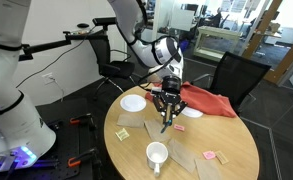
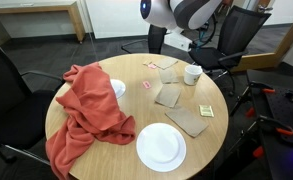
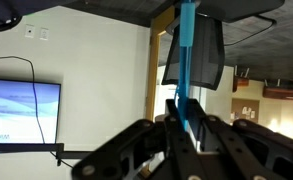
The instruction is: Put the green pen in the white mug
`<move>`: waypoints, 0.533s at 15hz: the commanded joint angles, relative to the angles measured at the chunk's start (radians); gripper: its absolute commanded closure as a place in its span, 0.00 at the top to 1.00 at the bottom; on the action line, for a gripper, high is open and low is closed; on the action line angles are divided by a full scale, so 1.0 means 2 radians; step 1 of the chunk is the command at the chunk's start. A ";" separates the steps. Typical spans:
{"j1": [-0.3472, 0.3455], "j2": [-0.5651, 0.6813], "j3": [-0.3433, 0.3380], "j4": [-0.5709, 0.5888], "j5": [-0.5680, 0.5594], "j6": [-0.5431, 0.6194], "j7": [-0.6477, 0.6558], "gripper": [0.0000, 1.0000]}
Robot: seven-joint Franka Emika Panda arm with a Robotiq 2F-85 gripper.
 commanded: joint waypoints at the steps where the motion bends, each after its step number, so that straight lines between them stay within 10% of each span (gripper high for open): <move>1: -0.007 0.022 -0.001 0.004 -0.004 0.007 -0.005 0.04; 8: -0.014 0.067 -0.004 0.015 -0.001 0.011 -0.001 0.04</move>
